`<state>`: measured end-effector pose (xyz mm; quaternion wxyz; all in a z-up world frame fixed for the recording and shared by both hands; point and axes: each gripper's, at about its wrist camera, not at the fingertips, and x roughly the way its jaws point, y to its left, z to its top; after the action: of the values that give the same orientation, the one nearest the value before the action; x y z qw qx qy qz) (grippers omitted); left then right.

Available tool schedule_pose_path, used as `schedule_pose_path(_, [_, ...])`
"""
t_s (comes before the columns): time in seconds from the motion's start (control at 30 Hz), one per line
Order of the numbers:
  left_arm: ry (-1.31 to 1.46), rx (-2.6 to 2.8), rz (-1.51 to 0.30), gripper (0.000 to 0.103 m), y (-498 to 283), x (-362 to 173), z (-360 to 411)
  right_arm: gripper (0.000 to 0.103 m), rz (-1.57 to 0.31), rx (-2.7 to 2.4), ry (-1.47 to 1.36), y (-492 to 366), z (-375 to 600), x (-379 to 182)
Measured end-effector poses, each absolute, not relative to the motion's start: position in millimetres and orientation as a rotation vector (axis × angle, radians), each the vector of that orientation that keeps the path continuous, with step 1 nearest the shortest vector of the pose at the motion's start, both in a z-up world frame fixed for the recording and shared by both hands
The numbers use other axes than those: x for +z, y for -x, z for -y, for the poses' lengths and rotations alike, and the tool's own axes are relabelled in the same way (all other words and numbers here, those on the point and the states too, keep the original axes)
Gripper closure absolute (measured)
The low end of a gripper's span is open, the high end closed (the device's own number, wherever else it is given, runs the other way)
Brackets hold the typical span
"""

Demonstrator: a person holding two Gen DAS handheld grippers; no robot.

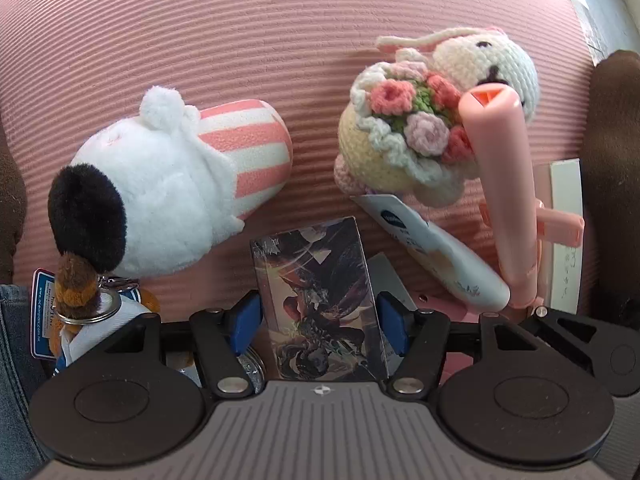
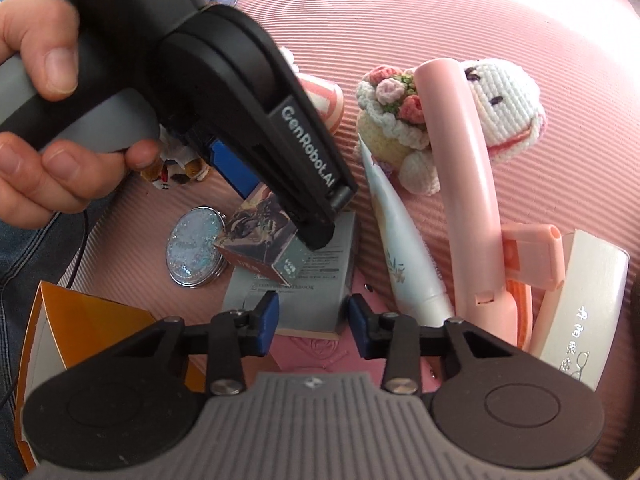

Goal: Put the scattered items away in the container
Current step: 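Grasp the gray book with right tool while left tool holds the card box, then lift the gray book with right tool while left tool carries the card box toward the white box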

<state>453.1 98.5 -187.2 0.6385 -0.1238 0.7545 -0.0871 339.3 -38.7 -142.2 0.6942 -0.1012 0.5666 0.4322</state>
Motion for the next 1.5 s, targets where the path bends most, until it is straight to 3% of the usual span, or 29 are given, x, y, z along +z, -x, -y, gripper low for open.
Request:
schedule_pose_path(0.17, [0.141, -0.268, -1.679, 0.031, -433, -183, -96, 0.063, -1.272, 0.951, 0.22, -340, 38, -146])
schedule_pose_path(0.5, [0.282, -0.282, -1.603, 0.032, -404, -191, -136, 0.047, -1.236, 0.999, 0.271, -354, 21, -148])
schedule_pose_path(0.67, [0.38, -0.267, -1.548, 0.032, -389, -195, -158, 0.045, -1.202, 1.055, 0.323, -352, 8, -155])
schedule_pose_path(0.93, [0.413, -0.253, -1.507, 0.032, -363, -180, -155, 0.073, -1.171, 1.025, 0.33, -342, 16, -133])
schedule_pose_path(1.5, [0.514, -0.234, -1.444, 0.033, -326, -181, -173, 0.083, -1.252, 0.976, 0.189, -313, 4, -117])
